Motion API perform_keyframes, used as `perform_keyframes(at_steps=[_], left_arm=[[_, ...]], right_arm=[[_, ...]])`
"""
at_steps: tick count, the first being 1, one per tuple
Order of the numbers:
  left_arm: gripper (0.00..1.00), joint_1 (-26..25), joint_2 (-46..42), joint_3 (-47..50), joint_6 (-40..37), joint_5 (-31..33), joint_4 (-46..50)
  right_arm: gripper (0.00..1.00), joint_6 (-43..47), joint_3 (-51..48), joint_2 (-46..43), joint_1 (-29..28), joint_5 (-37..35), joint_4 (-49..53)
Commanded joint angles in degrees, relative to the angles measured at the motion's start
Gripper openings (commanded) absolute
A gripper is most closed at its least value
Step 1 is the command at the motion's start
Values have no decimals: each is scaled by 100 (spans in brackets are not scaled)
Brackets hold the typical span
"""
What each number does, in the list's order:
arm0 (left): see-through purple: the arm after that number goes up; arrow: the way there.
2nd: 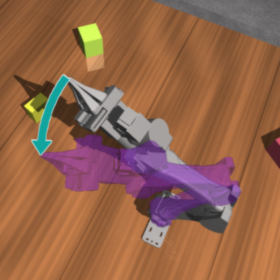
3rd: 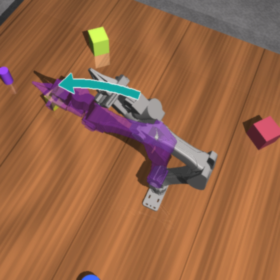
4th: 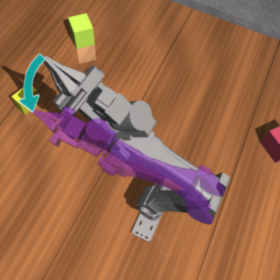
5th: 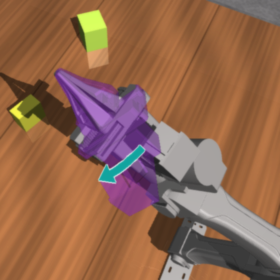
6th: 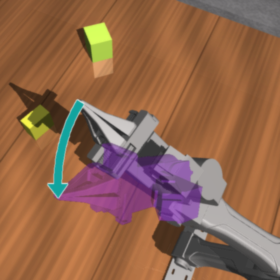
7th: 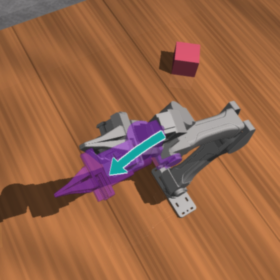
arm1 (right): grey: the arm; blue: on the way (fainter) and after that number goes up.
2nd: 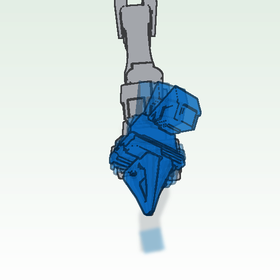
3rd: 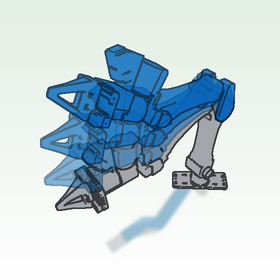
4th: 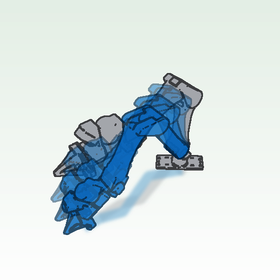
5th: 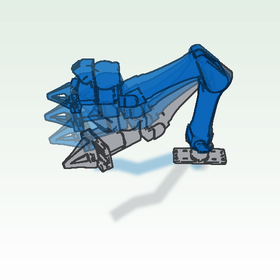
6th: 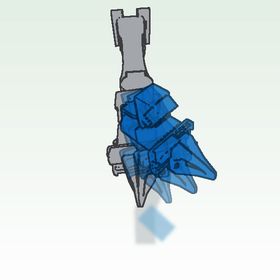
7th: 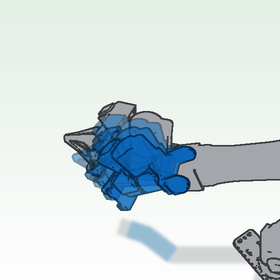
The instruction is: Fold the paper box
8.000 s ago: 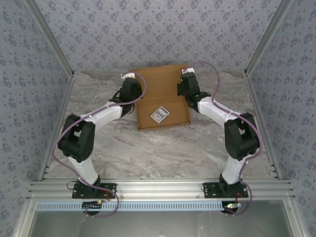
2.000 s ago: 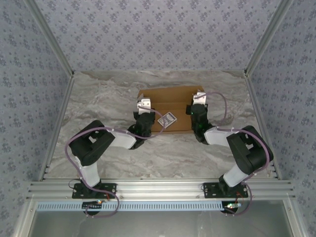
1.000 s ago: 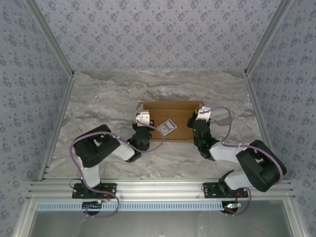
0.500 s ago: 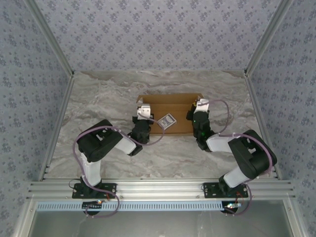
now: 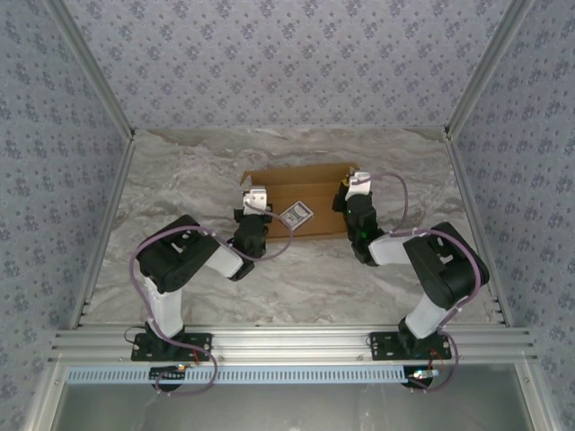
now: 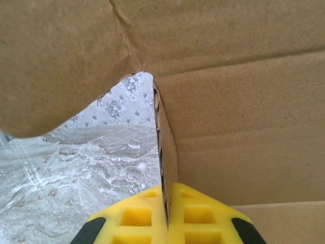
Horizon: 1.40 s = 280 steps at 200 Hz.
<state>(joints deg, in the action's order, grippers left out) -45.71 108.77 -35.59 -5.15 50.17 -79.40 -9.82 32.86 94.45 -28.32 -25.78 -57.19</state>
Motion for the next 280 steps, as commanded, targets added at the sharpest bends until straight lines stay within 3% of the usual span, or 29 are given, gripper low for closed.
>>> perform_keyframes(at_steps=[1, 128, 184, 280], left_arm=[[0, -46, -229, 345, 118, 457, 100], [0, -449, -58, 841, -32, 772, -120], [0, -515, 122, 915, 128, 936, -120], [0, -535, 48, 869, -268, 814, -120]], right_arm=[[9, -72, -262, -194, -58, -105, -112], [16, 139, -935, -571, -324, -560, 201], [17, -197, -974, -659, -497, -889, 516], [21, -127, -769, -1337, -402, -642, 1448]])
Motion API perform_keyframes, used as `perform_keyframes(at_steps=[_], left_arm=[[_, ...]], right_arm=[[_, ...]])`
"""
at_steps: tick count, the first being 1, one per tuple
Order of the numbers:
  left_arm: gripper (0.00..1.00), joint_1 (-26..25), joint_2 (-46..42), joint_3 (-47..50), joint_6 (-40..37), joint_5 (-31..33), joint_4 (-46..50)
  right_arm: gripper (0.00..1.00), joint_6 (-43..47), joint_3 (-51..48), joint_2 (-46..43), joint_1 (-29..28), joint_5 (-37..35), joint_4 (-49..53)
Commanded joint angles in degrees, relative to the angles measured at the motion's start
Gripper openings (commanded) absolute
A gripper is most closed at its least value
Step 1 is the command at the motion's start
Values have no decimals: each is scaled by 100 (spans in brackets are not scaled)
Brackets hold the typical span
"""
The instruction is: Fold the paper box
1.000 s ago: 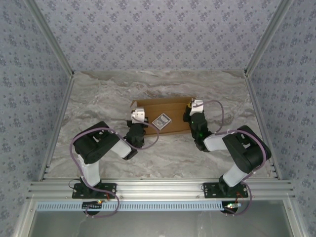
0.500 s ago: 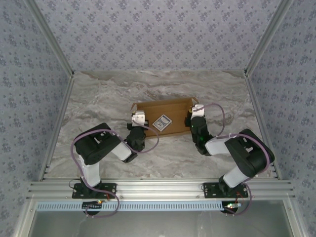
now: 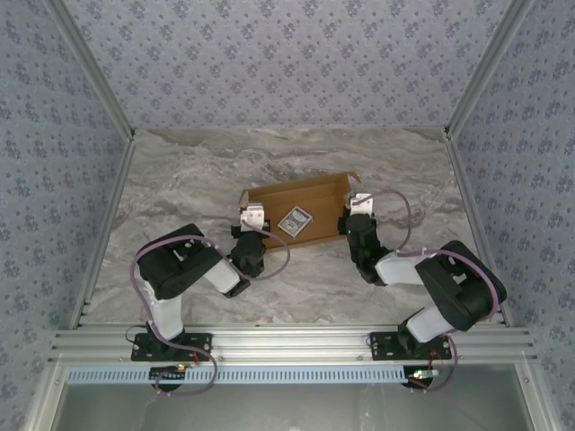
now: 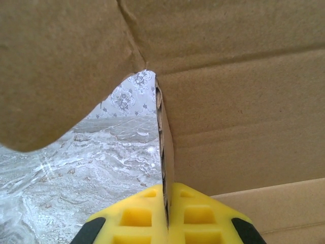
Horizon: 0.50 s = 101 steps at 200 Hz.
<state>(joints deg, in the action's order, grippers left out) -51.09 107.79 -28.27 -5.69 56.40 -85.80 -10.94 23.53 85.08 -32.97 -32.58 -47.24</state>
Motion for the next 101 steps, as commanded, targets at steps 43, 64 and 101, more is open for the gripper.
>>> perform_keyframes(at_steps=[43, 64, 101], left_arm=[[0, 11, 124, 138, -273, 187, 521], [0, 11, 103, 147, -289, 174, 520], [0, 6, 93, 138, -310, 151, 520]], right_arm=[[34, 455, 414, -1540, 149, 550, 1983], [39, 693, 513, -2285, 214, 832, 2786], [46, 1074, 1345, -3004, 263, 1409, 4065]])
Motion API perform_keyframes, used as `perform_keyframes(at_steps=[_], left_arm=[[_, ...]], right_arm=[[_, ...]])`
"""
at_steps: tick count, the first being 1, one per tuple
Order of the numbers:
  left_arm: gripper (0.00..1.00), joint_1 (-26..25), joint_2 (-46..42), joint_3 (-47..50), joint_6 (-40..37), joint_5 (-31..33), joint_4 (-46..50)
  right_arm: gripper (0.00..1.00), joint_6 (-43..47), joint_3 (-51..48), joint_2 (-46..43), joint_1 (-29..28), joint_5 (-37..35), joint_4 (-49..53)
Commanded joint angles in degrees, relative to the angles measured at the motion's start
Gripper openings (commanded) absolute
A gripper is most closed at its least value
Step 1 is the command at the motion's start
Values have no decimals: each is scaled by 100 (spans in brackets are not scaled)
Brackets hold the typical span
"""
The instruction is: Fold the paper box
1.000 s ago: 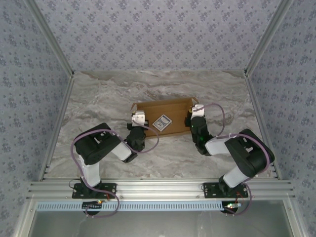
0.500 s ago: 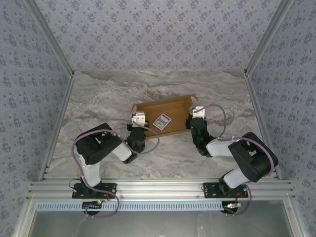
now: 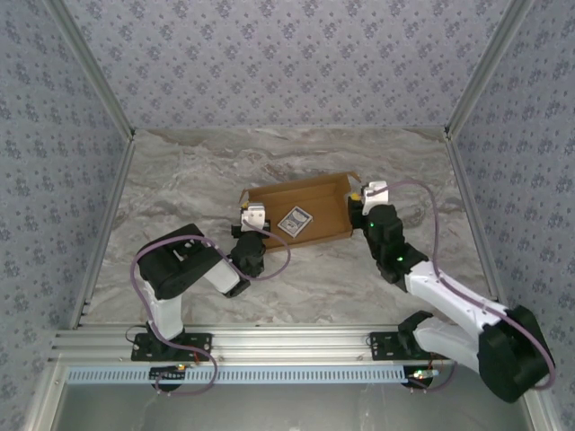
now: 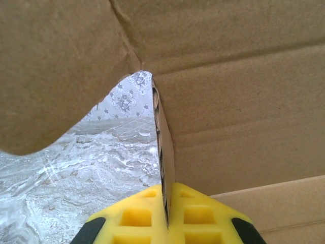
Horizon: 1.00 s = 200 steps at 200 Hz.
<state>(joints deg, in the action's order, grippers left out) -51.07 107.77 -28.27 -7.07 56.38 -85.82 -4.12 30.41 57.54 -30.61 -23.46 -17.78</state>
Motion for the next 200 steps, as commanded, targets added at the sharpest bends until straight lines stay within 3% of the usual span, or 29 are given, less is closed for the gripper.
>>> perform_keyframes(at_steps=[1, 39, 114, 149, 200], left_arm=[[0, 7, 91, 138, -177, 154, 523], [0, 18, 76, 139, -184, 151, 523], [0, 27, 129, 120, -145, 166, 523], [0, 9, 174, 94, -70, 193, 523], [0, -172, 297, 68, 22, 318, 522]], right_arm=[[46, 402, 693, -251, 23, 512, 1145], [50, 638, 2264, 358, 9, 1043, 2225], [53, 566, 5220, 2843, -244, 1777, 4023], [52, 492, 5606, 3362, -439, 1717, 4570], [50, 284, 5302, 3371, -563, 1630, 4794]])
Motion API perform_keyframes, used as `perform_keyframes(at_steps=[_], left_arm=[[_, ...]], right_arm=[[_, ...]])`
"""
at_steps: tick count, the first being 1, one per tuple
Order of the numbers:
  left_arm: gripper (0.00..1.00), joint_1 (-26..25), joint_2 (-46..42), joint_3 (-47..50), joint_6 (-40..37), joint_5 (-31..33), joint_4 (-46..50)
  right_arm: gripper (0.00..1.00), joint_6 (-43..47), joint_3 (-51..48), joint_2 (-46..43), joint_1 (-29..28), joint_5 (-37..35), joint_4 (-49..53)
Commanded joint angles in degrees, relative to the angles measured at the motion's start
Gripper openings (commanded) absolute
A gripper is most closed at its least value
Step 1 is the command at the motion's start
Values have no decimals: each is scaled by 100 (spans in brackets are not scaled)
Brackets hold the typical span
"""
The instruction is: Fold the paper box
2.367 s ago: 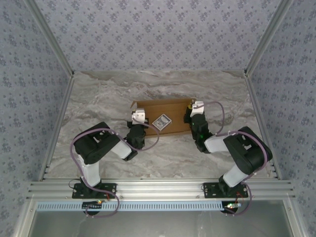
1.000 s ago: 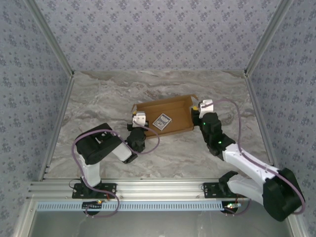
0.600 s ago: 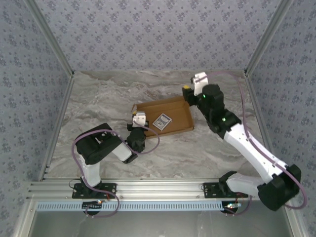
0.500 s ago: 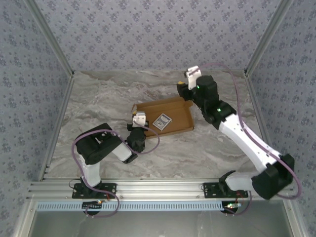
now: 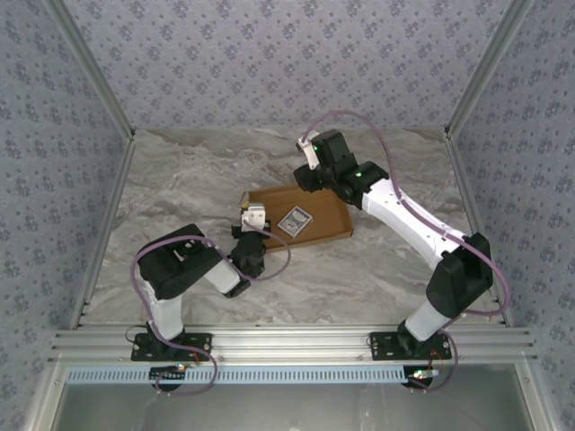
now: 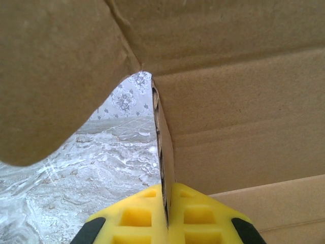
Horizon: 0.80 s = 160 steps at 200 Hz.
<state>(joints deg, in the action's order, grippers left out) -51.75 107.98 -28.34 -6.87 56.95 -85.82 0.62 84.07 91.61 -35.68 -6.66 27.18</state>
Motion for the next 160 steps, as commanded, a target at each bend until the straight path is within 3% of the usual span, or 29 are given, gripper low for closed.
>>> perform_keyframes(at_steps=[1, 33, 106, 160], left_arm=[[0, -106, 275, 74, 11, 267, 522], [0, -194, 306, 83, 41, 339, 521], [16, -387, 233, 117, 63, 413, 612], [33, -503, -422, 313, 726, 432, 1717]], right_arm=[[50, -192, -74, -37, -63, -49, 297], [50, -353, -352, -105, -110, -73, 232], [49, -545, -708, -209, -177, -187, 140], [48, -589, -846, -198, -177, -240, 104]])
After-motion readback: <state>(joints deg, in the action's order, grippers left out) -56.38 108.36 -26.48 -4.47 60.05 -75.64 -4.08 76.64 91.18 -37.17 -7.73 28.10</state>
